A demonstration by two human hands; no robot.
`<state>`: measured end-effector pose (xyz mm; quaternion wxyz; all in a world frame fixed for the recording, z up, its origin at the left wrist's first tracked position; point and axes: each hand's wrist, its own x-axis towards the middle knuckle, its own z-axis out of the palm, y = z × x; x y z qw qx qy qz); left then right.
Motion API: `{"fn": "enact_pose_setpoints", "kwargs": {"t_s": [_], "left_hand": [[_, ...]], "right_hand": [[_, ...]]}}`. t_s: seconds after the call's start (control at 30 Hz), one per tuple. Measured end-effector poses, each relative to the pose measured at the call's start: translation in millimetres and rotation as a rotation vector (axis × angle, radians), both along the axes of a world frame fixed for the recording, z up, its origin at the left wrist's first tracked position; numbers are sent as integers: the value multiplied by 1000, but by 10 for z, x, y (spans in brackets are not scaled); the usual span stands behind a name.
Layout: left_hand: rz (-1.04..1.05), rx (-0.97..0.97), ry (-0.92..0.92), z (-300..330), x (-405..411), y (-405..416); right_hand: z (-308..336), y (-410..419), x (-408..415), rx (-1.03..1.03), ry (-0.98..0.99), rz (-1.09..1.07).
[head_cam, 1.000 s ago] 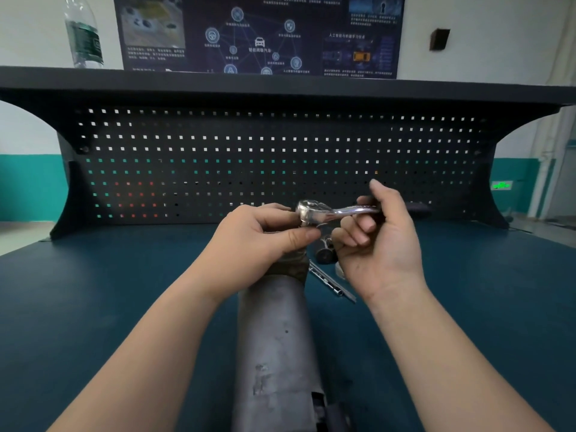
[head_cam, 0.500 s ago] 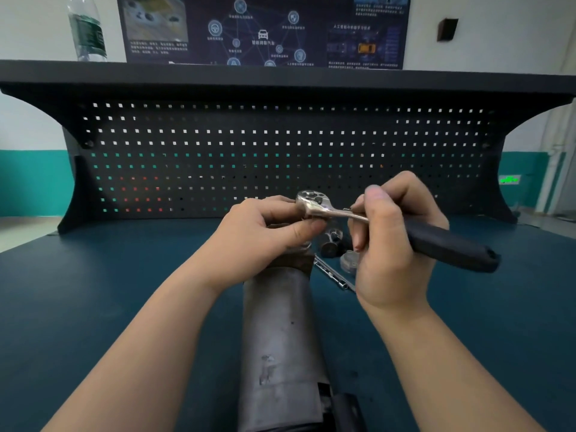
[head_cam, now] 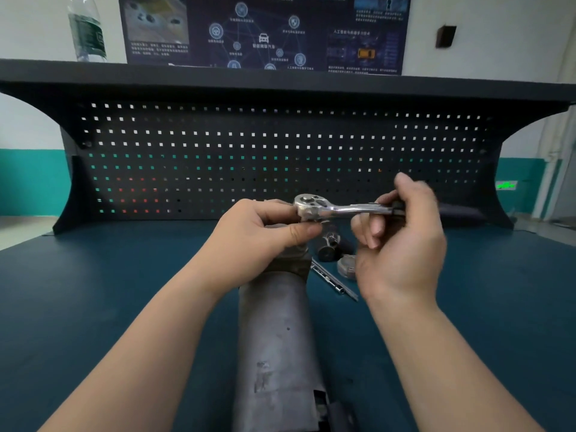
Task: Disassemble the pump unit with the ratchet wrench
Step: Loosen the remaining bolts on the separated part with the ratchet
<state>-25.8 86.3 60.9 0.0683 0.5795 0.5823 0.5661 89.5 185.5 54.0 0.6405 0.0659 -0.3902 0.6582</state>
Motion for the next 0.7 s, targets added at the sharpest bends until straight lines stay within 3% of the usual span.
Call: {"fn": "enact_pose_setpoints", "kwargs": {"t_s": [0.1, 0.17, 0.2, 0.3, 0.5, 0.6, 0.7], "left_hand": [[22, 0, 30, -7, -13, 6], [27, -28, 78, -10, -26, 14], [28, -43, 106, -7, -33, 9], [-19, -42, 100, 1, -46, -18], [0, -25, 60, -1, -9, -15], [34, -22, 86, -3, -1, 7], [36, 1, 66, -5, 5, 12]], "right_hand": [[-96, -200, 15, 620, -32, -557], [-142, -294, -13, 874, -78, -669], [-150, -317, -22, 906, -83, -704], [-111, -298, -8, 705, -48, -610], [73, 106, 10, -304, -124, 357], [53, 173, -3, -394, -149, 478], [31, 87, -32, -288, -63, 255]]}}
